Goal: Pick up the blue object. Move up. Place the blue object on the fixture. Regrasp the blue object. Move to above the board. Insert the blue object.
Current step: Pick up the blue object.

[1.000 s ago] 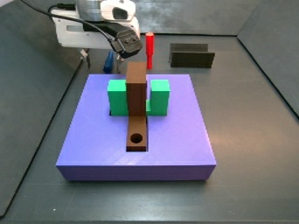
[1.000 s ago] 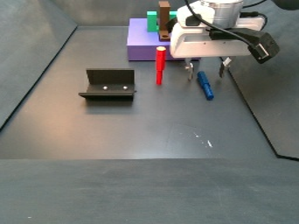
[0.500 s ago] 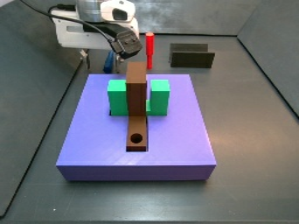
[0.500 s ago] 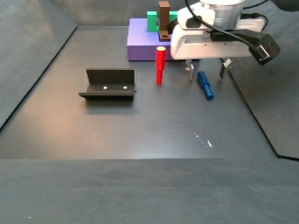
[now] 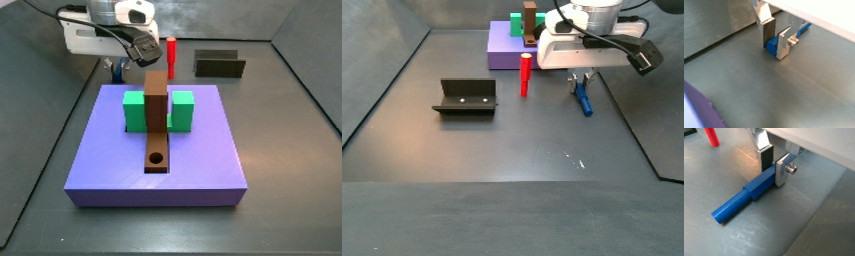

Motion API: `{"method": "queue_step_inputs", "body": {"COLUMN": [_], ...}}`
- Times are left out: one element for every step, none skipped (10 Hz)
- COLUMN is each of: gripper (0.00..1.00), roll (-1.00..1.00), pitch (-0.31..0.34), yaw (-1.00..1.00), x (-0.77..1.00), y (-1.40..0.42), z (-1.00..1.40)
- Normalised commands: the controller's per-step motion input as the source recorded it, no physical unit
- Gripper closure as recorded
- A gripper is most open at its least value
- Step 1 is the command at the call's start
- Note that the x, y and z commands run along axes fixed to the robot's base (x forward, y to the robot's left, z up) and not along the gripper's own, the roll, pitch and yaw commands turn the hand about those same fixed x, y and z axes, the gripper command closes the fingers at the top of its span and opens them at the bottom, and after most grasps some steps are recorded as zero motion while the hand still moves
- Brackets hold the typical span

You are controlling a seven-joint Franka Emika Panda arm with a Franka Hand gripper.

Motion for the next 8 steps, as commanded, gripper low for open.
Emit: {"method": "queue_step_inputs", "body": {"gripper": [1.0,1.0,1.0,1.0,1.0,1.0,1.0,1.0], "roll": [0.0,0.0,0.0,0.0,0.0,0.0,0.0,0.0], "pitch": [0.0,0.0,0.0,0.0,0.0,0.0,0.0,0.0], "yaw": [0.0,0.0,0.0,0.0,0.0,0.0,0.0,0.0], "x": [0.0,0.0,0.0,0.0,0.0,0.0,0.0,0.0], "y": [0.0,0.0,0.0,0.0,0.0,0.0,0.0,0.0], "z": [0.0,0.0,0.0,0.0,0.0,0.0,0.0,0.0]}}
